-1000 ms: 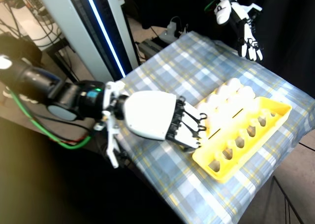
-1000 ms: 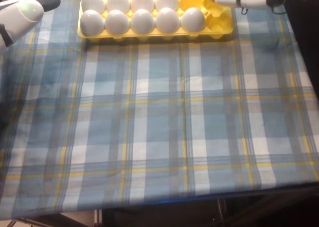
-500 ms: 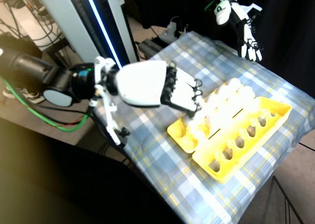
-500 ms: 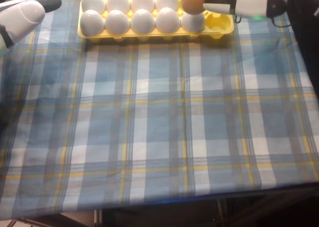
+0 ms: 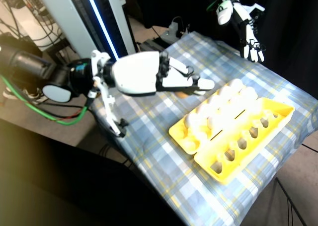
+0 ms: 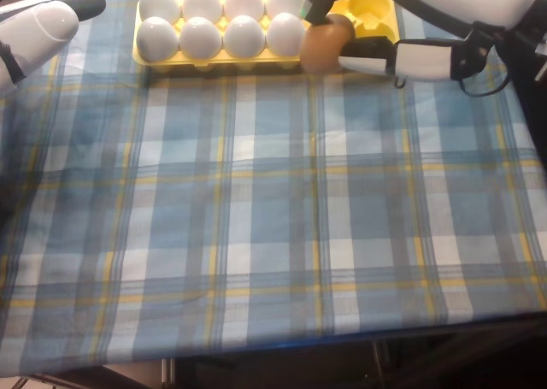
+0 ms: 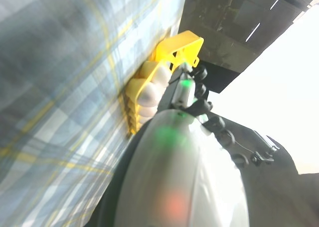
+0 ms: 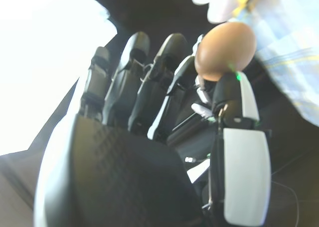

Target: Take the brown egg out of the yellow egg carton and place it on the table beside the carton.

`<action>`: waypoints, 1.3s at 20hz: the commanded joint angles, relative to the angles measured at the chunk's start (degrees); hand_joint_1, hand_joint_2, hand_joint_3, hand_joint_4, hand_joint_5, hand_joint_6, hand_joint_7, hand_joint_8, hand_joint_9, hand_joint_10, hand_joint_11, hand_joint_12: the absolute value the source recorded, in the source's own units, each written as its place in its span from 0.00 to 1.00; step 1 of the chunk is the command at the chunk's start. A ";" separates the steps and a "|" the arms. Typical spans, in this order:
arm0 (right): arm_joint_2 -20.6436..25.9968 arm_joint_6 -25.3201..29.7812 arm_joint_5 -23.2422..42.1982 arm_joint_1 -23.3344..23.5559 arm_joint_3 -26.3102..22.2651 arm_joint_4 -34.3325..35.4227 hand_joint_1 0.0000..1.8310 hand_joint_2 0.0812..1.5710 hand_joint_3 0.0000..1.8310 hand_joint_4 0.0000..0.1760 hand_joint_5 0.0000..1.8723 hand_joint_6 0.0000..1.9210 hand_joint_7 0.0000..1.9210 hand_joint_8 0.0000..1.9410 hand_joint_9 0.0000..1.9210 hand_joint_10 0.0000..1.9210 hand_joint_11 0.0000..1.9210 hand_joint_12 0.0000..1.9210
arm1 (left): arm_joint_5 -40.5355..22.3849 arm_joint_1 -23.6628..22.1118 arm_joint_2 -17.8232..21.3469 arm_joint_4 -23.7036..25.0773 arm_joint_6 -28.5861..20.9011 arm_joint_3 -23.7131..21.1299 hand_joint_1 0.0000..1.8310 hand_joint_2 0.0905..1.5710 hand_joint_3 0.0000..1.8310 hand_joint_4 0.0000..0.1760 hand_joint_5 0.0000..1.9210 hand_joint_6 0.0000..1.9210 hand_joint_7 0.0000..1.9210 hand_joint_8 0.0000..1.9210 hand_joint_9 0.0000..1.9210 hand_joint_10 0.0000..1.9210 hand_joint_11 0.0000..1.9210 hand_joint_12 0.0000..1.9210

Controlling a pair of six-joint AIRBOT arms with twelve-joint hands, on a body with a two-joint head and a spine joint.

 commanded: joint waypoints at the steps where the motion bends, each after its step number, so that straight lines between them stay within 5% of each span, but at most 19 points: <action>1: -0.38 0.00 7.73 0.18 -0.50 0.08 0.54 0.72 0.00 0.78 0.47 0.59 0.54 0.01 0.33 0.00 0.06 0.05 | -6.94 -0.54 0.34 -0.20 -0.57 0.34 0.00 0.68 0.00 0.02 0.22 0.00 0.15 0.00 0.09 0.00 0.01 0.03; 3: -0.59 0.00 7.88 -0.42 -0.81 -0.07 0.54 0.72 0.00 0.87 0.48 0.58 0.55 0.00 0.33 0.00 0.06 0.04 | -6.95 -0.54 0.29 -0.20 -0.57 0.36 0.00 0.68 0.00 0.04 0.22 0.00 0.14 0.00 0.09 0.00 0.01 0.03; 4: -0.77 0.00 7.98 -0.79 -0.95 -0.08 0.51 0.69 0.00 0.00 0.44 0.23 0.54 0.00 0.32 0.00 0.06 0.04 | -7.02 -0.54 0.26 -0.21 -0.57 0.34 0.00 0.69 0.00 0.05 0.22 0.00 0.15 0.00 0.09 0.00 0.01 0.03; 6: -1.01 0.00 8.05 -1.10 -0.96 -0.07 0.49 0.68 0.00 0.00 0.48 0.02 0.54 0.00 0.31 0.00 0.05 0.02 | -7.04 -0.54 0.23 -0.25 -0.58 0.31 0.00 0.68 0.00 0.07 0.22 0.00 0.15 0.00 0.09 0.00 0.01 0.03; 9: -1.10 0.00 8.04 -1.26 -0.71 0.03 0.46 0.66 0.00 0.00 0.47 0.00 0.49 0.00 0.29 0.00 0.06 0.02 | -7.06 -0.54 0.23 -0.29 -0.58 0.28 0.00 0.68 0.00 0.00 0.22 0.00 0.15 0.00 0.10 0.00 0.01 0.04; 18: -0.79 0.00 8.84 -1.24 0.22 1.15 0.37 0.64 0.00 0.00 0.39 0.00 0.43 0.00 0.26 0.00 0.07 0.02 | -7.20 -0.54 0.16 -0.41 -0.58 0.24 0.00 0.68 0.00 0.12 0.21 0.00 0.14 0.00 0.09 0.00 0.00 0.03; 20: 0.09 0.00 9.95 -1.23 0.22 1.56 0.28 0.67 0.01 0.00 0.36 0.00 0.38 0.00 0.23 0.00 0.08 0.02 | -7.19 -0.53 0.19 -0.45 -0.58 0.26 0.00 0.68 0.00 0.06 0.22 0.00 0.14 0.00 0.09 0.00 0.00 0.03; 22: 2.07 -0.01 12.71 -1.23 0.04 3.21 0.03 0.68 0.01 0.00 0.24 0.00 0.22 0.00 0.17 0.00 0.12 0.04 | -7.23 -0.53 0.19 -0.53 -0.57 0.24 0.00 0.67 0.00 0.05 0.22 0.00 0.15 0.00 0.10 0.00 0.01 0.04; 25: 4.66 -0.01 15.28 -1.86 -0.81 5.23 0.00 0.59 0.00 0.17 0.14 0.00 0.12 0.00 0.09 0.00 0.06 0.02 | -7.58 -0.46 0.20 -0.85 -0.57 0.14 0.00 0.68 0.00 0.12 0.22 0.00 0.15 0.00 0.10 0.00 0.01 0.04; 26: 5.17 -0.02 15.54 -2.09 -1.06 5.37 0.00 0.60 0.00 0.16 0.13 0.00 0.11 0.00 0.08 0.00 0.05 0.02 | -7.71 -0.40 0.21 -0.96 -0.57 0.10 0.00 0.67 0.00 0.07 0.23 0.00 0.15 0.00 0.10 0.00 0.01 0.03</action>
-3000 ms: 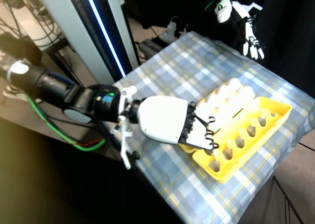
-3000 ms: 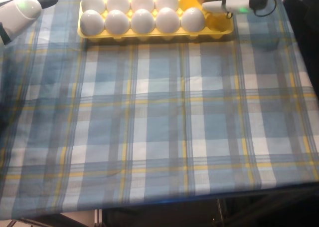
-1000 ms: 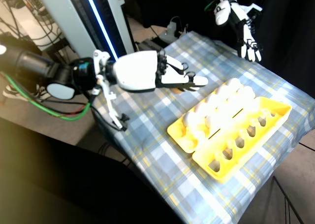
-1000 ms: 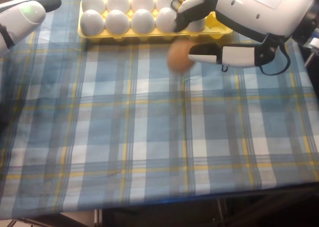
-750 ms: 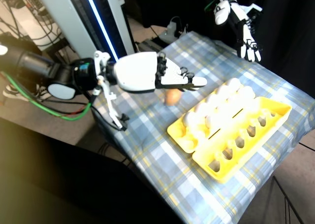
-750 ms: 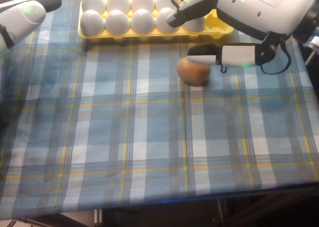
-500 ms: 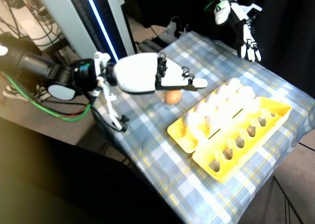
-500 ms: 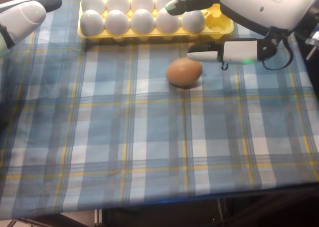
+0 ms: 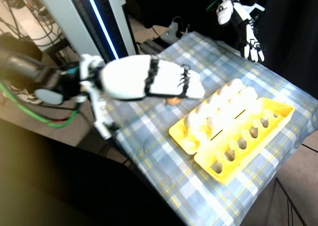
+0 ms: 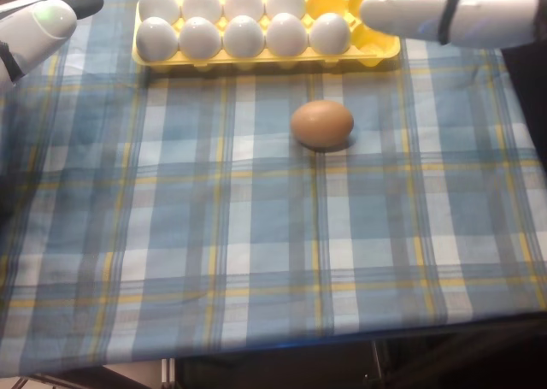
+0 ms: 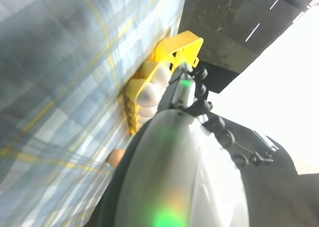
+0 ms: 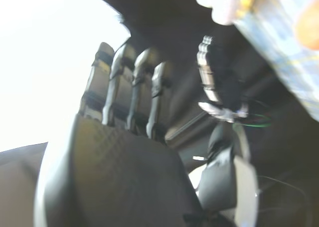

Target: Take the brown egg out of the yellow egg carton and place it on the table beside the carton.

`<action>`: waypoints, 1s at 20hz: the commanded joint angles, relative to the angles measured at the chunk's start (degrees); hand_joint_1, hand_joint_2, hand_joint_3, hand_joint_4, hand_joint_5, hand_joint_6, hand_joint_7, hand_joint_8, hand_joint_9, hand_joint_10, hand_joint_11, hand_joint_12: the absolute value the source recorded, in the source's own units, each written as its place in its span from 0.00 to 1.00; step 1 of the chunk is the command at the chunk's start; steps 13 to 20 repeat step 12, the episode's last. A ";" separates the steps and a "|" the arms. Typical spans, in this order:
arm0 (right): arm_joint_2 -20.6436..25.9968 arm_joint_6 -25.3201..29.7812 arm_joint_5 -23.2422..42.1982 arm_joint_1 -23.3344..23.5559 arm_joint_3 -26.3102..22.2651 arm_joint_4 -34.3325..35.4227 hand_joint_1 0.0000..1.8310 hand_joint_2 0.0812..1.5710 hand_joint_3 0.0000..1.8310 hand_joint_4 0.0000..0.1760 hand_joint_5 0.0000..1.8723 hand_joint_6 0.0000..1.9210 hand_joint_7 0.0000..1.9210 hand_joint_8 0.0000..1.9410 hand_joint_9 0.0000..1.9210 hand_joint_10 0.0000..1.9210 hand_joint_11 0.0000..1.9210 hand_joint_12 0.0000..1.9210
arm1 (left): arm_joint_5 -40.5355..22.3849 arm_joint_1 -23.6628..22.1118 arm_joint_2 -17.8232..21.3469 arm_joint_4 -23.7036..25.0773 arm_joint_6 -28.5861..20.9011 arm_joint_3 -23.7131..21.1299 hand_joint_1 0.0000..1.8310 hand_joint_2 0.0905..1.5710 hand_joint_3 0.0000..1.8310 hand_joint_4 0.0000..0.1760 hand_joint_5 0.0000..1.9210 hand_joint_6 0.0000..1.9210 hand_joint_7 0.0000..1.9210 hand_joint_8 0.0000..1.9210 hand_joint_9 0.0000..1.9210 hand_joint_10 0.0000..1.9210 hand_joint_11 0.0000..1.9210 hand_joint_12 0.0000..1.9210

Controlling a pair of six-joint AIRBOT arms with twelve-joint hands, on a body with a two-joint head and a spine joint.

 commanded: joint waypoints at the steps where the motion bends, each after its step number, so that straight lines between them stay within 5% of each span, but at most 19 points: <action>1: -0.04 0.06 6.95 0.06 -0.80 -0.52 0.00 0.60 0.00 0.22 0.12 0.00 0.10 0.00 0.08 0.00 0.05 0.02 | -7.71 -0.27 0.23 -0.39 -0.57 0.09 0.00 0.68 0.00 0.04 0.22 0.00 0.15 0.00 0.10 0.00 0.01 0.03; 4: 1.88 -0.59 8.73 -2.59 -2.63 0.93 0.00 0.58 0.00 0.44 0.10 0.00 0.07 0.00 0.05 0.00 0.06 0.02 | -8.19 -0.01 0.35 -0.71 -0.58 -0.11 0.00 0.68 0.00 0.04 0.22 0.00 0.14 0.00 0.10 0.00 0.01 0.03; 6: 4.08 -5.62 11.19 -5.22 -6.05 3.06 0.00 0.52 0.00 0.37 0.06 0.00 0.04 0.00 0.02 0.00 0.03 0.01 | -8.21 0.05 0.69 -0.71 -0.58 -0.31 0.00 0.68 0.00 0.03 0.22 0.00 0.15 0.00 0.10 0.00 0.01 0.03; 7: 5.22 -8.75 12.03 -6.06 -7.85 3.89 0.00 0.51 0.00 0.24 0.07 0.00 0.05 0.00 0.02 0.00 0.02 0.01 | -8.20 0.05 0.90 -0.70 -0.58 -0.40 0.00 0.69 0.00 0.06 0.22 0.00 0.15 0.00 0.10 0.00 0.01 0.04; 8: 6.09 -11.82 12.69 -6.59 -9.32 4.42 0.00 0.50 0.00 0.35 0.08 0.00 0.06 0.00 0.02 0.00 0.02 0.01 | -8.22 0.05 1.13 -0.69 -0.57 -0.48 0.00 0.69 0.00 0.08 0.22 0.00 0.15 0.00 0.10 0.00 0.01 0.03; 10: 7.22 -12.49 14.55 -8.28 -10.75 5.32 0.00 0.50 0.00 0.40 0.08 0.00 0.05 0.00 0.01 0.00 0.00 0.00 | -8.54 0.30 1.61 -0.74 -0.58 -0.79 0.00 0.69 0.00 0.03 0.23 0.00 0.15 0.00 0.10 0.00 0.01 0.03; 20: 7.41 -12.49 15.42 -9.71 -10.89 7.04 0.00 0.50 0.00 0.37 0.08 0.00 0.05 0.00 0.01 0.00 0.01 0.00 | -8.63 0.30 1.52 -0.88 -0.58 -0.83 0.00 0.69 0.00 0.03 0.22 0.00 0.15 0.00 0.09 0.00 0.01 0.03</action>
